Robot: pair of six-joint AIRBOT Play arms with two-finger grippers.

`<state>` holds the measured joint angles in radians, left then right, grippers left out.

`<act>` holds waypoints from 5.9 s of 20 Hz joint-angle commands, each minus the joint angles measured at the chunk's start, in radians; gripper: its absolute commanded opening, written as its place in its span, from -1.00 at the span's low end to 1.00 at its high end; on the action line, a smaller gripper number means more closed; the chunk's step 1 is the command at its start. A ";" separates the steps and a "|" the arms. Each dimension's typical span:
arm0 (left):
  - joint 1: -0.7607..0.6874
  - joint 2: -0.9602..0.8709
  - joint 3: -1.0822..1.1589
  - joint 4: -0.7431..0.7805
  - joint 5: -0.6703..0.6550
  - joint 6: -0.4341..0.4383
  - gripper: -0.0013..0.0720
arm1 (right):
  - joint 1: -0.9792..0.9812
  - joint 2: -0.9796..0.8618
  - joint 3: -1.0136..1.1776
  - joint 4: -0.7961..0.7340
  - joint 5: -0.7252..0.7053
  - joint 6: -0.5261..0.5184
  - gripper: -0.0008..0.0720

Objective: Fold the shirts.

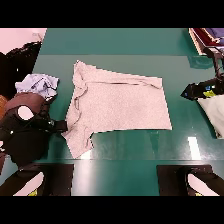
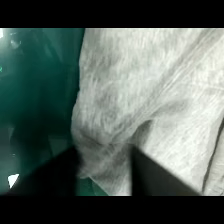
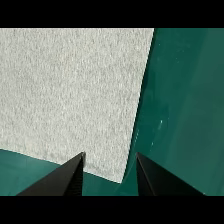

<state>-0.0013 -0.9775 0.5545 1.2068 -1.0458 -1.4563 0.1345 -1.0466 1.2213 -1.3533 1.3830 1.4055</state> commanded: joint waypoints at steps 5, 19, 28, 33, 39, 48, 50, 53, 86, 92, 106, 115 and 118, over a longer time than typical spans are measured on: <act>-0.001 -0.002 0.107 -0.014 -0.143 0.057 -0.90 | -0.078 0.001 -0.019 0.002 0.090 0.000 0.01; -0.001 -0.002 0.287 -0.104 -0.104 0.076 -0.90 | -0.496 -0.256 -0.580 0.475 -0.078 -0.237 0.02; -0.001 -0.002 0.288 -0.136 -0.098 0.057 -0.90 | -0.324 -0.248 -0.579 0.497 -0.188 -0.237 -0.94; -0.001 0.010 0.562 -0.329 -0.087 0.073 -0.90 | -0.320 -0.011 -0.343 0.628 -0.172 -0.237 -0.94; 0.002 0.063 1.276 -0.233 -0.029 0.073 -0.90 | -0.324 0.190 0.333 0.635 -0.310 -0.236 -0.94; 0.002 0.159 1.647 -0.212 0.066 0.007 -0.90 | -0.323 0.267 0.787 0.181 -0.183 -0.084 -0.94; 0.002 0.160 1.646 -0.270 0.026 0.005 -0.90 | -0.323 0.245 0.793 0.124 -0.079 -0.056 -0.94; 0.002 0.160 1.513 -0.266 -0.073 0.002 -0.90 | -0.323 0.157 0.759 0.125 0.077 -0.031 -0.94; 0.002 -0.676 0.840 -0.081 -0.041 0.233 -0.90 | -0.154 -0.607 0.267 0.104 -0.129 0.000 -0.94; 0.004 -0.676 0.804 -0.087 -0.032 0.120 0.84 | -0.155 -0.563 0.138 0.189 -0.148 0.000 -0.07; 0.146 -0.031 0.024 -0.206 -0.183 0.061 0.31 | -0.246 -0.142 -0.102 0.186 -0.101 -0.020 0.08; 0.146 -0.002 -0.154 -0.385 -0.010 0.129 0.30 | -0.247 -0.060 -0.108 0.244 -0.088 -0.030 0.08; 0.146 -0.002 -0.154 -0.425 0.036 0.134 -0.87 | -0.250 -0.051 -0.108 0.218 -0.030 -0.041 0.08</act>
<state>0.1452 -0.9836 0.4114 0.8490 -1.0561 -1.3361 -0.1131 -1.1122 1.1145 -1.1194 1.3052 1.3750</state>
